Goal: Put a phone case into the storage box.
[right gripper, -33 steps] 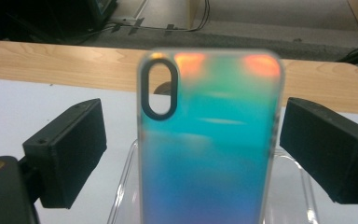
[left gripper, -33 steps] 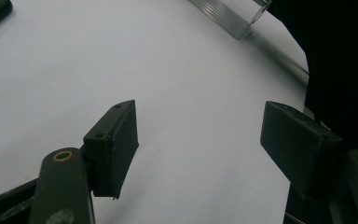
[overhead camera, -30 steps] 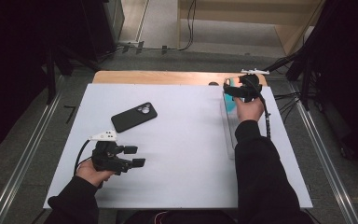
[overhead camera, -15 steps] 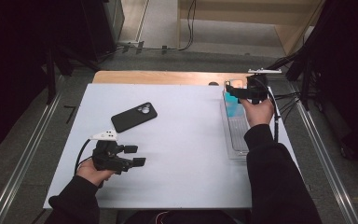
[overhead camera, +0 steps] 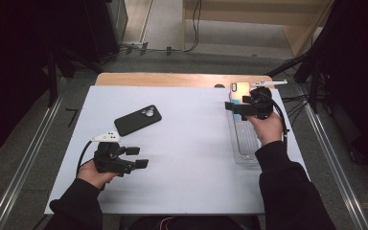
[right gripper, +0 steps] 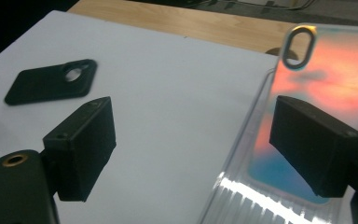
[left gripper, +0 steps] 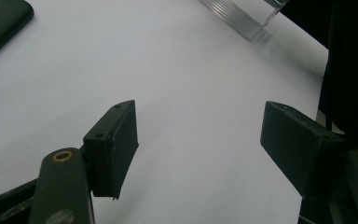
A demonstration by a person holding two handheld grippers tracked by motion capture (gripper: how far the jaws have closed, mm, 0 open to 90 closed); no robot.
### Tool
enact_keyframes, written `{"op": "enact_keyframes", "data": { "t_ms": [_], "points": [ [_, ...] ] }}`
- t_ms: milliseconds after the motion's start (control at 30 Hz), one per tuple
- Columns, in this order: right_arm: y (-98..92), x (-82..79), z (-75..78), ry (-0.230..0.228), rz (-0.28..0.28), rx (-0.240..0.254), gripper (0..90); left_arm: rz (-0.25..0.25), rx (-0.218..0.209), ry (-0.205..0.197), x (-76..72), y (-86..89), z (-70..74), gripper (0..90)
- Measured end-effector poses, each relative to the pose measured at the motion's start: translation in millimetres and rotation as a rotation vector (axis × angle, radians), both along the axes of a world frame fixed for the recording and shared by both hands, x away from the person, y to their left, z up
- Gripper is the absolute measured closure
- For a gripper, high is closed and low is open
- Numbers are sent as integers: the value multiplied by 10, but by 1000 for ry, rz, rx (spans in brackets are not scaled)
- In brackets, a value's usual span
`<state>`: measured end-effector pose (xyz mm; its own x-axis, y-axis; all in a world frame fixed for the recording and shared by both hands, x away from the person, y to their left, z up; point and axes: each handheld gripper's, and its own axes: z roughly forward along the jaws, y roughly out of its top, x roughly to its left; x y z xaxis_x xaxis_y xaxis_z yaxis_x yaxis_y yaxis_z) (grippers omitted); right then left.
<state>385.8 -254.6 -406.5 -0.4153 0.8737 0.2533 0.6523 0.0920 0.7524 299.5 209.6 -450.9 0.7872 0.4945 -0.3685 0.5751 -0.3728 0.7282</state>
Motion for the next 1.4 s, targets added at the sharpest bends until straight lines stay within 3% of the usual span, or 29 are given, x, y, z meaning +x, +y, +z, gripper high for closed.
{"op": "enact_keyframes", "data": {
  "t_ms": [433, 767, 1100, 1400],
  "points": [
    [197, -346, -19, -20, 132, 35, 129, 11, 15, -5, 80, 31, 24, 277],
    [356, -572, -120, -39, 224, 58, 129, 5, 29, -8, 104, 27, 30, 277],
    [452, -838, -240, -10, 311, 89, 130, -12, 45, -31, 113, 23, 48, 276],
    [548, -1039, -336, 6, 365, 108, 130, 5, 39, -33, 176, 37, 66, 275]
  ]
}}
